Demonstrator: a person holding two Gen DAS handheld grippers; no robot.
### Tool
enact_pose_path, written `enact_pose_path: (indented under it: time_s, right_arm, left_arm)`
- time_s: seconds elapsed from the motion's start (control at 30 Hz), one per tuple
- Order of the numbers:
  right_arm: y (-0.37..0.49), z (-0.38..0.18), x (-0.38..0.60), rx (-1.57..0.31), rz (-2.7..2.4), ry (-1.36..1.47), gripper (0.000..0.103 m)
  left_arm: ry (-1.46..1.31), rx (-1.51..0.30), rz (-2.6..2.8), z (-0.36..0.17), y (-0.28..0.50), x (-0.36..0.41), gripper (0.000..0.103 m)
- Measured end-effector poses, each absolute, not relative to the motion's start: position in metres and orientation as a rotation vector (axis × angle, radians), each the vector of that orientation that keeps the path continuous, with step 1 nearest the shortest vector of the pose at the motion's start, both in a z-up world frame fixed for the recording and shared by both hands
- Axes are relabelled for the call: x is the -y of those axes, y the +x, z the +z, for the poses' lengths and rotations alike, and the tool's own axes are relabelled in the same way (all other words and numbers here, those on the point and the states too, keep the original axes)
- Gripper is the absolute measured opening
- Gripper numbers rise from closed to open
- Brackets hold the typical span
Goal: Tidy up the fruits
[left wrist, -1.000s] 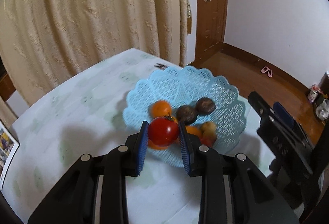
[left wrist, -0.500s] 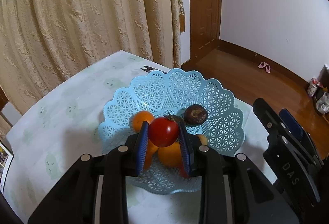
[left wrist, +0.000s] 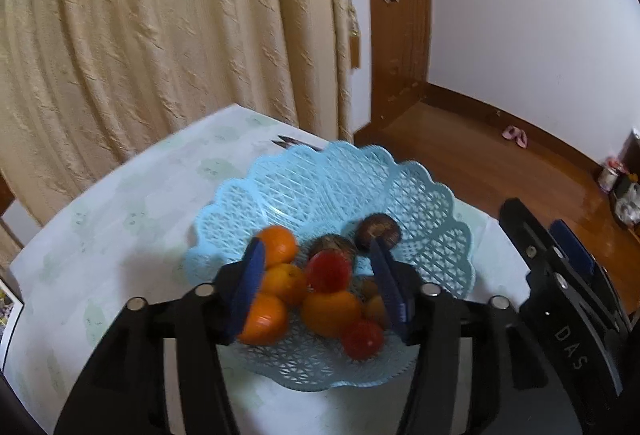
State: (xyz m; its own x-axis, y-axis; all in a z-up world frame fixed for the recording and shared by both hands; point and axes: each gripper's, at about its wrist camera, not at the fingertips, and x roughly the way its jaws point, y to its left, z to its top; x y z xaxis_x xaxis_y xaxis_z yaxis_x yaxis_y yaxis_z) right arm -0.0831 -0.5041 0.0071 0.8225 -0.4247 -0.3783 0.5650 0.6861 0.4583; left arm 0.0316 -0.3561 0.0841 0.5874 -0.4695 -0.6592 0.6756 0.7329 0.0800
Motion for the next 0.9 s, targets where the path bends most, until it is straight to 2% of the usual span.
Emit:
enact_pose_path:
  time_s: [0.13, 0.2, 0.27, 0.33, 0.47, 0.9]
  right_arm:
    - [-0.085, 0.008, 0.504, -0.245, -0.559, 0.592, 0.087]
    - [-0.086, 0.007, 0.504, -0.241, -0.555, 0.594, 0.087]
    - [-0.086, 0.007, 0.505, -0.24, -0.548, 0.597, 0.089]
    - [-0.086, 0.007, 0.505, -0.24, -0.535, 0.598, 0.092]
    - [-0.081, 0.008, 0.501, -0.259, -0.484, 0.58, 0.094]
    - [-0.063, 0.009, 0.467, -0.348, -0.29, 0.472, 0.095]
  left_arm:
    - [0.342, -0.649, -0.663, 0.087, 0.033, 0.352, 0.058]
    - [0.347, -0.637, -0.649, 0.088, 0.032, 0.35, 0.062]
    - [0.35, -0.63, -0.635, 0.09, 0.032, 0.347, 0.074]
    - [0.358, -0.612, -0.611, 0.092, 0.031, 0.344, 0.08]
    - [0.385, -0.573, -0.546, 0.094, 0.03, 0.337, 0.086]
    - [0.401, -0.474, -0.279, 0.098, 0.031, 0.285, 0.092]
